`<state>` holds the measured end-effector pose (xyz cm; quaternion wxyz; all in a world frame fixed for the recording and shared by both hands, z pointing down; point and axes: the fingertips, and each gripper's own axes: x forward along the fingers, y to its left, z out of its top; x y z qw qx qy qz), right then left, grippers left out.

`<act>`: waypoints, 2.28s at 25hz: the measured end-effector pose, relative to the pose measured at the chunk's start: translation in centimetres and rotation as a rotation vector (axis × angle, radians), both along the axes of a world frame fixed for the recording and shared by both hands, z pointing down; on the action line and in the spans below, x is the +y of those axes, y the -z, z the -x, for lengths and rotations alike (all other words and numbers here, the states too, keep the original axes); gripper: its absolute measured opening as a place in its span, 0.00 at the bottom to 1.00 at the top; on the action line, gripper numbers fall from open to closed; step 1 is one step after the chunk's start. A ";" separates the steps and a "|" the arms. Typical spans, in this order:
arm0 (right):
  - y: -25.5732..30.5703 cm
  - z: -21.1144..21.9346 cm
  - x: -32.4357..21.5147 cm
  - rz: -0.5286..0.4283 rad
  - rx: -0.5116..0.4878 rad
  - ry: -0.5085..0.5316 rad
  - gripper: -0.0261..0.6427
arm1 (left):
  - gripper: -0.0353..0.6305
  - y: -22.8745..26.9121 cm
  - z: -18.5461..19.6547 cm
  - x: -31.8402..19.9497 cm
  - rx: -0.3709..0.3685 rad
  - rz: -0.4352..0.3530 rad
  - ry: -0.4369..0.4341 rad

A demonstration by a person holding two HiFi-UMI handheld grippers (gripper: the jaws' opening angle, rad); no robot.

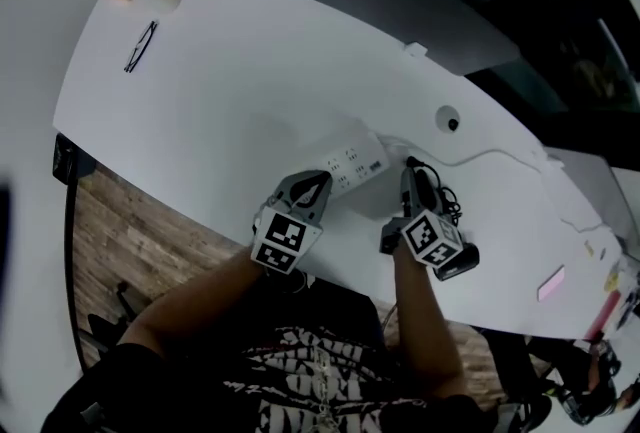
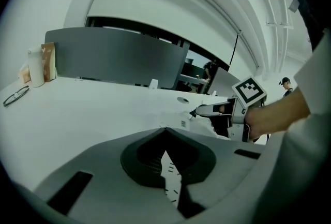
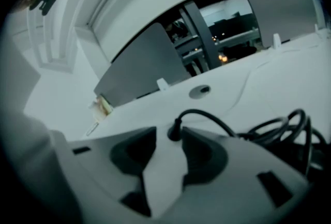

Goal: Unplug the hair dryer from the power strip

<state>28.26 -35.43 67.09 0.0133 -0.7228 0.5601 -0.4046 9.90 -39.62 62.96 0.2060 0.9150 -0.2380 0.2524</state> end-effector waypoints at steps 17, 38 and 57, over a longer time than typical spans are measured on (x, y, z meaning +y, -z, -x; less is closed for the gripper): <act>-1.0 -6.0 -1.7 -0.070 -0.173 -0.360 0.21 | 0.09 -3.7 -0.5 2.3 -0.098 -0.005 -0.089; 2.4 9.0 -3.9 -0.160 -0.362 0.321 0.19 | 0.09 -3.2 -0.7 2.1 -0.080 -0.052 -0.110; 3.4 9.3 -4.2 -0.133 0.006 0.377 0.20 | 0.09 -3.2 -1.1 2.4 -0.098 -0.019 -0.120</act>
